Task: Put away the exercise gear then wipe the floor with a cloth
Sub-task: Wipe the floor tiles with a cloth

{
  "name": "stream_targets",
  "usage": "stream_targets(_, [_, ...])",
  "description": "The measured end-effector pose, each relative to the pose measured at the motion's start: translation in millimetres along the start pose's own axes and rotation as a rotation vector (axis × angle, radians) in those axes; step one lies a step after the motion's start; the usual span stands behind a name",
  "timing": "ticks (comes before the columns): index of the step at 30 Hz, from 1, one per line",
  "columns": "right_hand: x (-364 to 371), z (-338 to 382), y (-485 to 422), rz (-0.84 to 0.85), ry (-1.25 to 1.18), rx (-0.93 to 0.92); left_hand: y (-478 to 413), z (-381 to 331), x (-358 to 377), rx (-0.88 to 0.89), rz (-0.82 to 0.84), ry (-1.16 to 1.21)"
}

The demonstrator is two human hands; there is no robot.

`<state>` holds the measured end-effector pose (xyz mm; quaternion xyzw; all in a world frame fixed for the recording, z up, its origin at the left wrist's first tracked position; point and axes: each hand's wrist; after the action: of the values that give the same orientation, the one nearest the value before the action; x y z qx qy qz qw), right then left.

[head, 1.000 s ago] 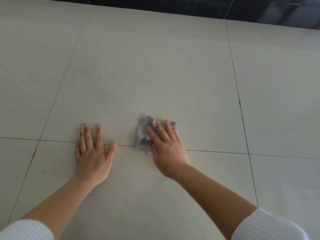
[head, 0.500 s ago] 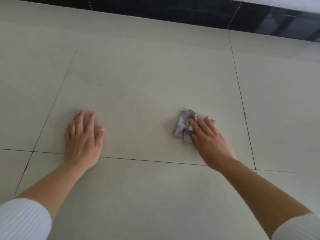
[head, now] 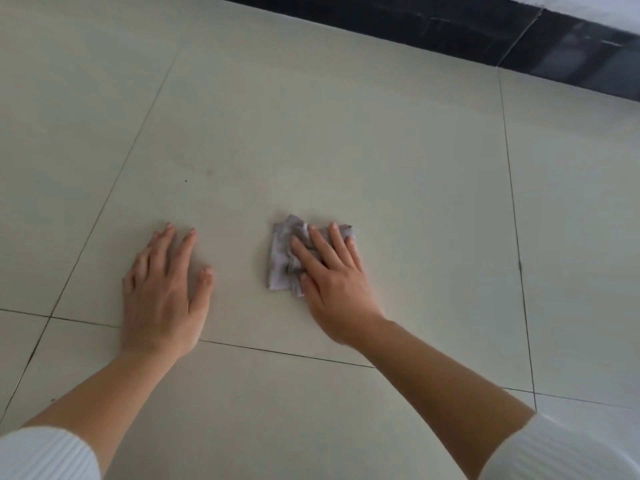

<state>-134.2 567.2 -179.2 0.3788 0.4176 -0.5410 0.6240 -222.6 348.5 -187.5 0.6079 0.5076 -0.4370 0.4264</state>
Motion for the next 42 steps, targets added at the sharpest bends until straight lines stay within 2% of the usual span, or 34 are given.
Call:
stream_targets(4, [-0.9, -8.1, 32.0, 0.130, 0.080, -0.370, 0.3, -1.2, -1.7, -0.017, 0.013, -0.006])
stream_targets(6, [-10.6, -36.3, 36.4, 0.118, 0.124, -0.404, 0.1, -2.1, -2.6, -0.018, 0.015, -0.015])
stream_targets(8, [-18.2, -75.4, 37.5, 0.032, 0.141, -0.205, -0.3, -2.5, -2.9, -0.021, 0.016, -0.022])
stream_targets(12, [-51.8, -144.9, 33.4, -0.198, 0.118, 0.473, -2.0, -3.1, -1.7, -0.035, 0.023, -0.024])
stream_targets(14, [-64.0, -163.0, 16.9, -0.226, 0.062, 0.769, -2.0, -2.9, -0.9, -0.029, 0.023, -0.041])
stream_targets(16, [-71.9, -168.8, -12.5, -0.240, 0.022, 0.940, -2.1, -2.6, -1.1, -0.026, 0.017, -0.048])
stream_targets(18, [-76.1, -168.8, -44.9, -0.220, -0.024, 1.009, -2.1, -2.8, -1.5, -0.030, 0.020, -0.056])
stream_targets(21, [-67.2, -151.1, -85.3, -0.161, -0.007, 0.832, -2.6, -3.1, -1.3, -0.030, 0.027, -0.064])
stream_targets(26, [-15.6, -58.8, -103.2, -0.183, 0.001, 0.282, -3.4, -4.4, -2.3, -0.042, 0.040, -0.067])
stream_targets(28, [-8.3, -29.8, -88.4, -0.104, -0.039, 0.117, -2.9, -4.8, -2.8, -0.048, 0.045, -0.072])
stream_targets(30, [-9.0, -28.9, -70.5, -0.016, -0.002, -0.038, -2.9, -5.6, -4.2, -0.045, 0.053, -0.084])
stream_targets(32, [-16.6, -51.5, -63.9, -0.001, 0.047, -0.109, -3.1, -5.3, -5.1, -0.045, 0.056, -0.089])
stream_targets(34, [-26.5, -86.8, -67.5, -0.059, 0.080, 0.004, -2.8, -5.0, -5.4, -0.044, 0.055, -0.092])
stream_targets(39, [-69.0, -176.4, -75.9, -0.222, 0.049, 0.696, -2.9, -4.8, -4.1, -0.041, 0.044, -0.076])
stream_targets(42, [-79.8, -192.8, -96.6, -0.233, 0.017, 0.933, -3.1, -4.8, -4.0, -0.037, 0.039, -0.074])
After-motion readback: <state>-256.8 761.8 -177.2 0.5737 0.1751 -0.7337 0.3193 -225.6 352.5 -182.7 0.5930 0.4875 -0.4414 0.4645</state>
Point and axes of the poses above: each hand's wrist, its own y-axis away from the middle knuckle, its own x-axis out of the palm, z = x × y, and after that the axes turned 12 degrees about -x, right-handed
